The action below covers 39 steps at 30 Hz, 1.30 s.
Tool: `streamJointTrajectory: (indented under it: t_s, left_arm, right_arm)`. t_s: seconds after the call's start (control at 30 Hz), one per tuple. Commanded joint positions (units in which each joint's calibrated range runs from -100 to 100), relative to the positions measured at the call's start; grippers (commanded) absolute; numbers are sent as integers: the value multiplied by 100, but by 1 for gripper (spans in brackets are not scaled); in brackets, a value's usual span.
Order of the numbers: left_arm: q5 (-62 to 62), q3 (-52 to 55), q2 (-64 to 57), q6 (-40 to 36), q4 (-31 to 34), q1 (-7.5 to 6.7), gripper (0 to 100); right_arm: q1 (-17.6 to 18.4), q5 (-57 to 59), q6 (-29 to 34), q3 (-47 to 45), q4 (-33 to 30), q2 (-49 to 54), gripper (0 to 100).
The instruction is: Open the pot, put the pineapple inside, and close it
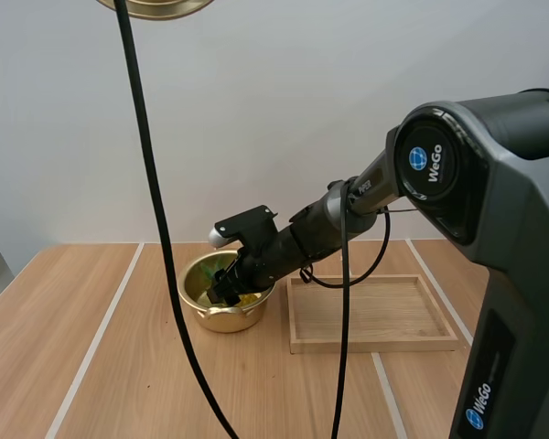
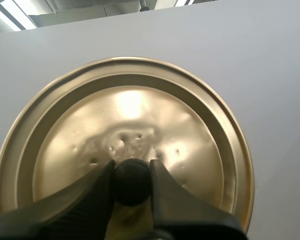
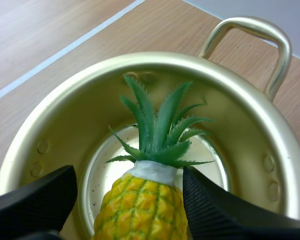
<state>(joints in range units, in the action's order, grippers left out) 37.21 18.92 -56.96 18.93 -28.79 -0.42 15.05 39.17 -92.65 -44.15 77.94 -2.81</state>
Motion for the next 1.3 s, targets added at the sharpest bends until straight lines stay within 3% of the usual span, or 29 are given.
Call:
streamJointTrajectory:
  t_s: [0.0, 0.43, 0.67, 1.27]
  left_arm:
    - [-137, -25, -30, -54, -52, -18, 0]
    - [-137, -25, -30, -54, -52, -18, 0]
    - [-137, -25, -30, -54, -52, -18, 0]
    - [-137, -25, -30, -54, -52, -18, 0]
  right_arm:
    - [6, -33, -25, 23, 105, 276, 100]
    - [6, -74, -14, 456, 105, 1677, 100]
    - [-10, -1215, 95, 526, 57, 2412, 100]
    - [-969, -1792, 243, 526, 57, 4133, 100]
